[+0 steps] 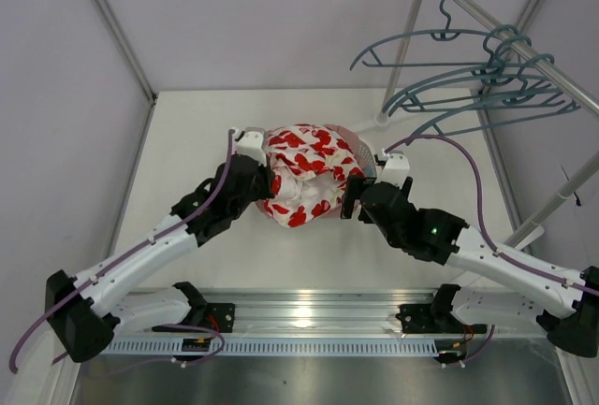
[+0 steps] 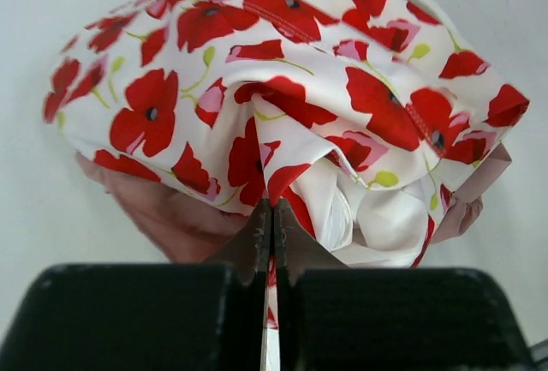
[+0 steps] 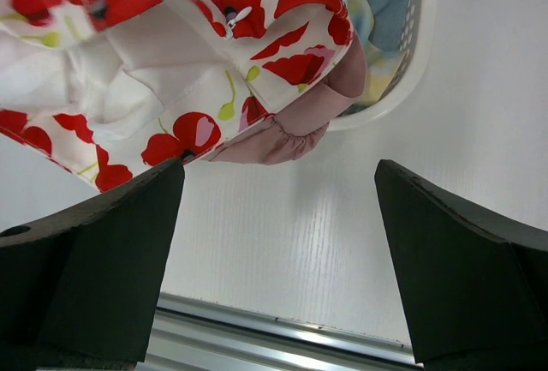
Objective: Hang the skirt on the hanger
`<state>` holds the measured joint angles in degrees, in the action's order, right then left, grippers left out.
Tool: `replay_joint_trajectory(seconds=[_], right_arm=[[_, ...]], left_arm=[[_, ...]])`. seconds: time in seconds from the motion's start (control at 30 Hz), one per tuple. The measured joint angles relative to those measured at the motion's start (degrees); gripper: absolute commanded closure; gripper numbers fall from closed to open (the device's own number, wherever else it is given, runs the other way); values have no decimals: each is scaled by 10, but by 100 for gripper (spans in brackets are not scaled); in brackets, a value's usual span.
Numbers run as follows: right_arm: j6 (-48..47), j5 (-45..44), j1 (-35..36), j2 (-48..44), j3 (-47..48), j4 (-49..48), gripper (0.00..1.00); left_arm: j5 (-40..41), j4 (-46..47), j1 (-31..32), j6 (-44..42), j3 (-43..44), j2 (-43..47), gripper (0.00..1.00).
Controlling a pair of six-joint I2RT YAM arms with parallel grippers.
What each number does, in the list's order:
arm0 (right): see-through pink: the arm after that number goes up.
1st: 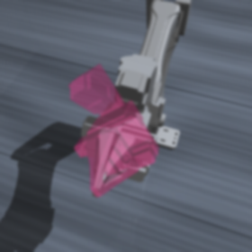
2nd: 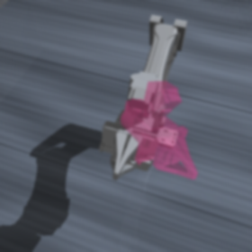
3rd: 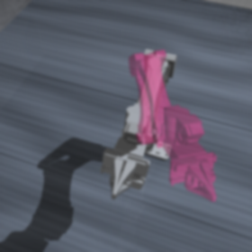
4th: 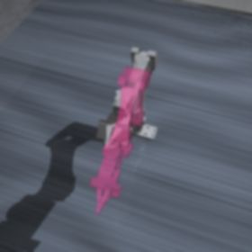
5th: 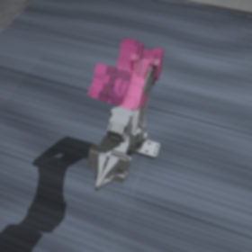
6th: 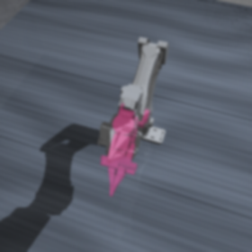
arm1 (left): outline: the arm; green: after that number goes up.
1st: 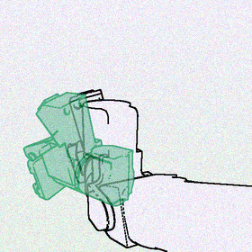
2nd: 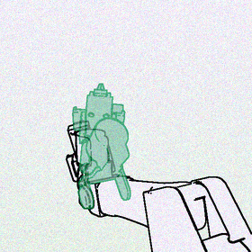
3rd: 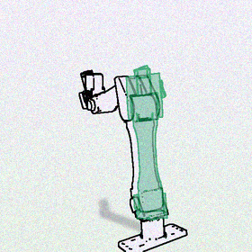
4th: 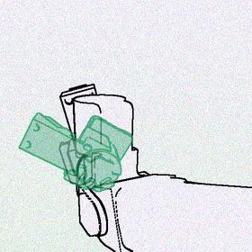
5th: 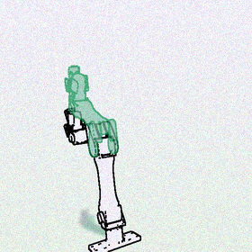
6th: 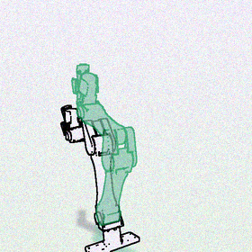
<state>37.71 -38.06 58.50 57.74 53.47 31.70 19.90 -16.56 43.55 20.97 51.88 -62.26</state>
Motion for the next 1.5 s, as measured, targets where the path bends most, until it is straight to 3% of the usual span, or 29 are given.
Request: replay_joint_trajectory(seconds=[0.37, 0.6, 1.03, 1.1, 1.13, 1.2, 1.23, 1.27, 1.4, 1.5], right_arm=[[2, 33, -16, 60, -6, -62, 2], [-10, 39, -24, 123, -6, -101, 20], [-41, 46, -59, 196, -6, -164, 41], [-43, 47, -60, 206, -6, -167, 48], [-43, 47, -60, 210, -6, -167, 61], [-49, 47, -60, 216, -6, -166, 78], [-50, 46, -60, 217, -5, -165, 94], [-53, 45, -60, 217, -3, -163, 100], [-68, 35, -60, 220, 44, -146, 100], [-90, 34, -59, 247, 142, -132, 100]], left_arm=[[65, -39, -12, 0, 22, 132, 100], [110, -90, -13, -1, 29, 136, 100], [129, -115, -29, -3, 23, 181, 100], [129, -118, -32, -5, 22, 184, 100], [130, -119, -33, -5, 22, 185, 100], [130, -120, -36, -5, 21, 186, 100], [130, -122, -39, -5, 21, 187, 100], [129, -126, -44, -5, 21, 187, 99], [124, -149, -92, -4, 26, 185, 100], [111, -183, -163, -5, 63, 158, 100]])
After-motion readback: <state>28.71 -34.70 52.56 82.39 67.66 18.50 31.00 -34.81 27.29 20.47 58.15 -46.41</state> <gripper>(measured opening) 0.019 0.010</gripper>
